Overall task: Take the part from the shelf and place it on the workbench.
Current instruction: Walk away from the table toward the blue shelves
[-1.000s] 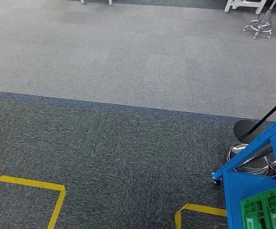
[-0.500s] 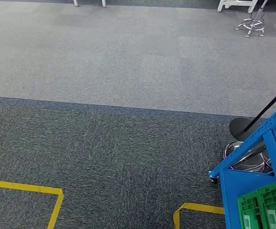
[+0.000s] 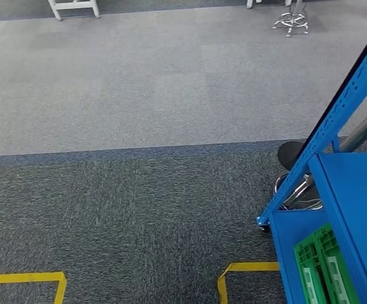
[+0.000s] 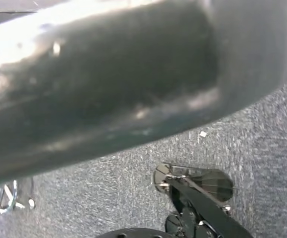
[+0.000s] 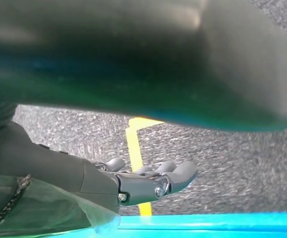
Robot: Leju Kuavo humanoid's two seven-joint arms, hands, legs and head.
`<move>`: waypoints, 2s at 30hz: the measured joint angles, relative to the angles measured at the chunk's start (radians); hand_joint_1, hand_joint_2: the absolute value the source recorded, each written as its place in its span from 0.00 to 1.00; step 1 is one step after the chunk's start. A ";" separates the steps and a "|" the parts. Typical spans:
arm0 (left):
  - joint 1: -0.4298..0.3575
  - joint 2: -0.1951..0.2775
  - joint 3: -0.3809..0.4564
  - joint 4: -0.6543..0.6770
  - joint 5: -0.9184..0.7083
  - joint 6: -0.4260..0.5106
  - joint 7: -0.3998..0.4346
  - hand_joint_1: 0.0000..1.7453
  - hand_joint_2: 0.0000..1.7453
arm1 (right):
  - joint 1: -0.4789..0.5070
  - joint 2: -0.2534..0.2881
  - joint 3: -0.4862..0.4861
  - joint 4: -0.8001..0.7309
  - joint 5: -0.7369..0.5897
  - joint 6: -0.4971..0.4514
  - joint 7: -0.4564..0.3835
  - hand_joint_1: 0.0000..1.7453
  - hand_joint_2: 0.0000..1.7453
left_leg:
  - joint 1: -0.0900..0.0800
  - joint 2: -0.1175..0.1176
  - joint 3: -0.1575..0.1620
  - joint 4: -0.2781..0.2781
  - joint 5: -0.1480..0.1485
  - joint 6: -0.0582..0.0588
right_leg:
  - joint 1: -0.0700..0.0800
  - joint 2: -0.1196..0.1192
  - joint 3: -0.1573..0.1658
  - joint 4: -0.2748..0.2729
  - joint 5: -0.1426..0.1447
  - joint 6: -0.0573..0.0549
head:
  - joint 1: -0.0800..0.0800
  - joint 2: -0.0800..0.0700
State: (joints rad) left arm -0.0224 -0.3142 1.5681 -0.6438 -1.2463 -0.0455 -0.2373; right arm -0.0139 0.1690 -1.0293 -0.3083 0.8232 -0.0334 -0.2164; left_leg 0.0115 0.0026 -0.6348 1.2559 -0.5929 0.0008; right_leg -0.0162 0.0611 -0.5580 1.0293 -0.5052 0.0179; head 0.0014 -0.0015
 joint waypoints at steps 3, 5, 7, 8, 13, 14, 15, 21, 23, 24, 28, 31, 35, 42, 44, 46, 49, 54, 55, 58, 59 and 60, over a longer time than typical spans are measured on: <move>-0.002 0.011 -0.002 0.016 -0.012 0.009 -0.007 0.00 0.00 | -0.001 0.001 -0.008 0.000 0.000 0.009 0.001 0.00 0.00 | -0.003 -0.066 0.060 -0.167 0.093 0.016 | 0.000 0.038 0.000 0.001 0.000 0.003 | 0.001 0.000; -0.004 0.018 -0.005 0.025 -0.021 0.015 -0.014 0.00 0.00 | 0.000 0.003 -0.014 0.000 0.002 0.015 0.001 0.00 0.00 | -0.006 -0.086 0.074 -0.207 0.091 0.018 | -0.005 0.059 -0.012 0.001 0.004 0.014 | -0.001 0.000; -0.006 0.024 -0.010 0.036 -0.031 0.023 -0.023 0.00 0.00 | 0.007 0.004 -0.020 0.000 0.004 0.018 0.003 0.00 0.00 | -0.008 -0.067 0.081 -0.226 0.091 0.020 | -0.010 0.068 -0.024 0.000 0.007 0.026 | -0.003 0.000; -0.007 0.028 -0.014 0.042 -0.036 0.028 -0.028 0.00 0.00 | 0.011 0.005 -0.024 -0.001 0.006 0.019 0.004 0.00 0.00 | -0.007 -0.056 0.086 -0.234 0.094 0.023 | -0.009 0.050 -0.032 0.012 -0.001 0.030 | -0.002 0.000; -0.005 0.040 -0.023 0.069 -0.053 0.043 -0.040 0.00 0.00 | 0.011 0.006 -0.041 -0.005 0.012 0.027 0.008 0.00 0.00 | -0.014 0.022 0.094 -0.246 0.097 0.037 | -0.003 -0.051 -0.151 0.248 -0.109 0.036 | 0.002 0.000; -0.006 0.041 -0.024 0.073 -0.054 0.043 -0.041 0.00 0.00 | 0.013 0.007 -0.043 -0.006 0.012 0.027 0.008 0.00 0.00 | -0.015 0.036 0.094 -0.246 0.095 0.037 | -0.003 -0.056 -0.149 0.249 -0.099 0.036 | 0.002 0.000; -0.007 0.043 -0.025 0.077 -0.054 0.043 -0.041 0.00 0.00 | 0.015 0.007 -0.045 -0.006 0.012 0.028 0.009 0.00 0.00 | -0.016 0.049 0.095 -0.246 0.094 0.037 | -0.003 -0.062 -0.127 0.212 -0.073 0.036 | 0.002 0.000; -0.012 0.048 -0.029 0.088 -0.055 0.044 -0.042 0.00 0.00 | 0.014 0.009 -0.049 -0.011 0.013 0.028 0.008 0.00 0.00 | -0.022 0.102 0.107 -0.243 0.085 0.013 | 0.011 -0.106 -0.001 -0.016 0.004 0.005 | 0.000 0.000; -0.015 0.050 -0.032 0.090 -0.055 0.045 -0.042 0.00 0.00 | 0.018 0.009 -0.051 -0.012 0.013 0.028 0.009 0.00 0.00 | -0.018 0.093 0.109 -0.233 0.073 0.001 | 0.008 -0.089 0.002 -0.023 0.011 -0.007 | -0.001 0.000; -0.015 0.051 -0.032 0.090 -0.055 0.045 -0.042 0.00 0.00 | 0.017 0.009 -0.052 -0.012 0.013 0.028 0.009 0.00 0.00 | -0.015 0.073 0.100 -0.206 0.051 -0.004 | 0.006 -0.080 0.006 -0.028 0.015 -0.013 | -0.003 0.000; -0.011 0.054 -0.032 0.094 -0.055 0.045 -0.042 0.00 0.00 | 0.015 0.009 -0.053 -0.014 0.013 0.029 0.009 0.00 0.00 | -0.007 0.008 0.008 0.016 -0.057 -0.017 | 0.006 -0.037 0.006 -0.029 0.023 -0.024 | -0.007 0.000; -0.010 0.056 -0.033 0.098 -0.059 0.048 -0.044 0.00 0.00 | 0.016 0.010 -0.054 -0.015 0.017 0.030 0.009 0.00 0.00 | -0.003 -0.008 0.033 -0.049 0.017 -0.016 | 0.006 0.003 0.008 -0.027 0.024 -0.022 | -0.007 0.000; -0.008 0.063 -0.034 0.106 -0.073 0.062 -0.056 0.00 0.00 | 0.015 0.019 -0.067 -0.025 0.029 0.039 0.011 0.00 0.00 | 0.003 -0.099 0.104 -0.234 0.089 -0.004 | 0.003 0.052 -0.007 -0.022 0.030 -0.002 | -0.006 0.000; -0.009 0.069 -0.052 0.118 -0.105 0.086 -0.077 0.00 0.00 | 0.031 0.042 -0.106 -0.070 0.051 0.065 0.026 0.00 0.00 | -0.005 -0.004 0.110 -0.268 0.103 0.034 | 0.002 -0.039 -0.119 0.163 -0.078 0.030 | 0.002 0.000; -0.007 0.069 -0.056 0.122 -0.114 0.086 -0.084 0.00 0.00 | 0.036 0.050 -0.121 -0.090 0.055 0.079 0.033 0.00 0.00 | -0.009 0.030 0.108 -0.268 0.102 0.035 | 0.001 -0.053 -0.149 0.242 -0.105 0.034 | 0.002 0.000; -0.008 0.069 -0.063 0.126 -0.122 0.087 -0.091 0.00 0.00 | 0.045 0.059 -0.138 -0.116 0.062 0.094 0.042 0.00 0.00 | -0.009 0.055 0.109 -0.267 0.100 0.033 | 0.000 -0.066 -0.103 0.176 -0.063 0.036 | 0.003 0.000; -0.009 0.069 -0.071 0.132 -0.133 0.090 -0.094 0.00 0.00 | 0.047 0.073 -0.163 -0.151 0.078 0.112 0.046 0.00 0.00 | -0.015 0.084 0.115 -0.262 0.093 0.020 | 0.002 -0.117 0.012 -0.007 -0.002 0.026 | 0.001 0.000; -0.014 0.070 -0.082 0.135 -0.150 0.098 -0.091 0.00 0.00 | 0.050 0.090 -0.203 -0.183 0.091 0.123 0.045 0.00 0.00 | -0.011 0.087 0.117 -0.238 0.070 -0.006 | 0.005 -0.093 0.023 -0.037 0.009 -0.006 | -0.006 0.000; -0.013 0.070 -0.085 0.135 -0.153 0.099 -0.091 0.00 0.00 | 0.049 0.094 -0.210 -0.187 0.092 0.124 0.045 0.00 0.00 | -0.008 0.065 0.104 -0.201 0.043 -0.011 | 0.003 -0.084 0.026 -0.039 0.012 -0.012 | -0.008 0.000; -0.008 0.070 -0.088 0.135 -0.160 0.101 -0.092 0.00 0.00 | 0.043 0.102 -0.224 -0.197 0.093 0.126 0.044 0.00 0.00 | -0.004 0.013 0.025 -0.016 -0.045 -0.018 | 0.002 -0.049 0.024 -0.039 0.016 -0.020 | -0.013 0.000; -0.006 0.070 -0.089 0.136 -0.162 0.102 -0.094 0.00 0.00 | 0.042 0.104 -0.229 -0.198 0.094 0.127 0.044 0.00 0.00 | -0.004 0.009 0.009 0.018 -0.048 -0.018 | 0.002 -0.036 0.024 -0.039 0.017 -0.021 | -0.013 0.000; -0.006 0.070 -0.090 0.136 -0.164 0.103 -0.095 0.00 0.00 | 0.042 0.106 -0.235 -0.200 0.094 0.128 0.044 0.00 0.00 | -0.004 0.006 0.007 0.018 -0.032 -0.017 | 0.003 -0.022 0.025 -0.039 0.017 -0.020 | -0.013 0.000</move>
State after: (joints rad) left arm -0.0283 -0.2440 1.4781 -0.5082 -1.4098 0.0574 -0.3327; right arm 0.0280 0.2749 -1.2642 -0.5080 0.9175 0.0950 -0.1724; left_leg 0.0079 0.0087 -0.6275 1.2740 -0.6251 -0.0165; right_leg -0.0135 0.0389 -0.5330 0.9908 -0.4886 -0.0026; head -0.0117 -0.0015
